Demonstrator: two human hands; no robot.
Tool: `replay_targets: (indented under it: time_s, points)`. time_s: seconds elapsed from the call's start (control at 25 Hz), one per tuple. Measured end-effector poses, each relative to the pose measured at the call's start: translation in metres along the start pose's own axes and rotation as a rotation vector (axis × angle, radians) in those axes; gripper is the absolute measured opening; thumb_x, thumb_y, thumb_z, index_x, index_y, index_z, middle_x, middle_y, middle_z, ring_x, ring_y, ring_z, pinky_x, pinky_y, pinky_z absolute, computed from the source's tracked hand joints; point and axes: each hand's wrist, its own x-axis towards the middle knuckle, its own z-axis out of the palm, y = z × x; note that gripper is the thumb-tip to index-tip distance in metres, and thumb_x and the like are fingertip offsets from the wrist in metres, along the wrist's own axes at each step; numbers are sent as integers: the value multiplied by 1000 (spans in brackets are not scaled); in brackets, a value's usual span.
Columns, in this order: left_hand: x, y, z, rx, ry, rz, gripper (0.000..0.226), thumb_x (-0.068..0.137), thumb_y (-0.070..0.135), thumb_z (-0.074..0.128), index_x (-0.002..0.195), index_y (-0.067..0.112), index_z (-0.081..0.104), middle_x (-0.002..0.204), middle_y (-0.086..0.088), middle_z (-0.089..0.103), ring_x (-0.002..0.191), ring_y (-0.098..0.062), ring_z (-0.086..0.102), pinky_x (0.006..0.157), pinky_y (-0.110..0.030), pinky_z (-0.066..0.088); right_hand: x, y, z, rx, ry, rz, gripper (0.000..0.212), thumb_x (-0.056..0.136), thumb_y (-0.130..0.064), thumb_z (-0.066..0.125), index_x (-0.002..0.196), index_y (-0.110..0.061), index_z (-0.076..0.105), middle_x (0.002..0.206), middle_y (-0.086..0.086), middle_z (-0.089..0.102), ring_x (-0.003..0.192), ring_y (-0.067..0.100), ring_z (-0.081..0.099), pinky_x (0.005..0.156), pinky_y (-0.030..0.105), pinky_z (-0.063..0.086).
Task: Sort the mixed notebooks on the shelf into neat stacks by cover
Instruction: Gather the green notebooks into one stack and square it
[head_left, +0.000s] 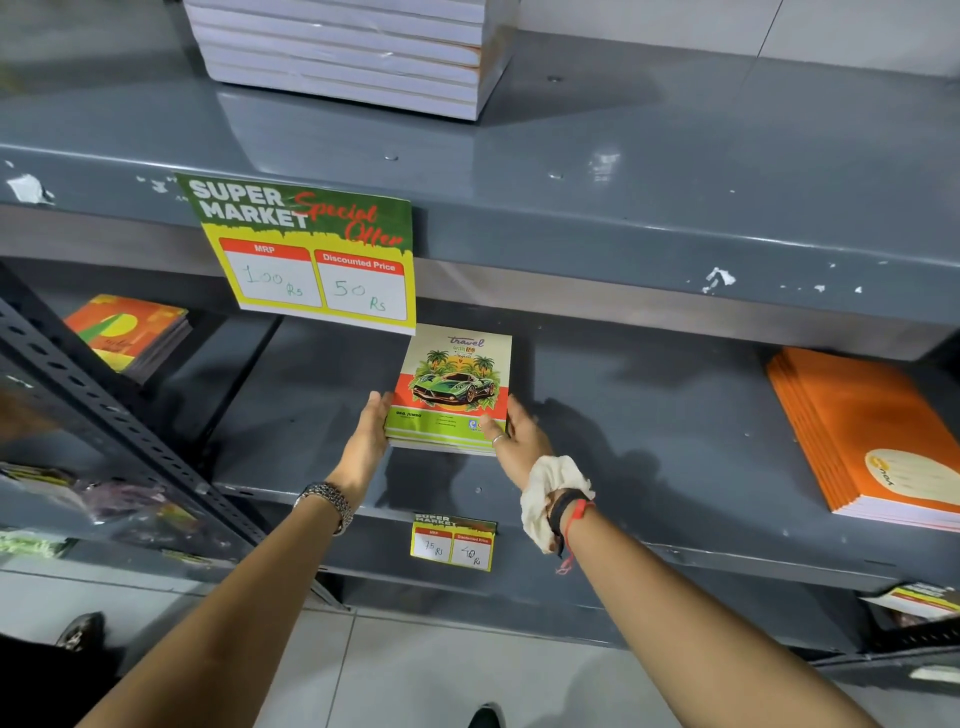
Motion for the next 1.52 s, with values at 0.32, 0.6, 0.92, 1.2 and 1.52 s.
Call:
replay_targets:
  time_s: [0.32, 0.6, 0.92, 1.2, 1.52]
  points:
    - [0, -4, -24, 1084, 98, 430, 49, 84, 24, 60, 131, 23, 46, 147, 5, 35, 100, -24, 66, 88, -35, 53, 20, 23, -5, -811, -157, -434, 53, 91, -20, 51, 140, -21, 33, 155, -1, 23, 145, 15, 13, 107, 42, 41]
    - [3, -10, -27, 1068, 194, 488, 32, 84, 15, 58, 115, 25, 62, 131, 7, 55, 100, -24, 67, 82, -38, 56, 21, 26, -5, -831, -157, -417, 47, 93, -22, 46, 139, -23, 35, 154, -4, 26, 145, 13, 13, 107, 40, 41]
    - [1, -11, -25, 921, 207, 449, 53, 76, 20, 70, 126, 21, 52, 135, -2, 52, 104, -24, 65, 91, -38, 53, 8, 24, -4, -566, -112, -377, 67, 86, -18, 59, 143, -20, 24, 156, 3, 20, 143, 18, 18, 112, 42, 35]
    - [-5, -22, -16, 591, 285, 328, 45, 79, 16, 66, 123, 14, 55, 116, -10, 66, 110, -20, 61, 97, -27, 42, 1, 33, 6, -105, 33, -37, 59, 82, -9, 63, 136, -16, 39, 113, 7, 69, 101, 24, 65, 97, 40, 51]
    - [-9, -20, -9, 640, 376, 334, 39, 83, 16, 62, 121, 14, 57, 114, -12, 67, 106, -15, 60, 89, -19, 40, -6, 30, 7, -80, 67, -85, 52, 78, 9, 49, 119, -22, 53, 111, 3, 70, 100, 22, 66, 88, 29, 54]
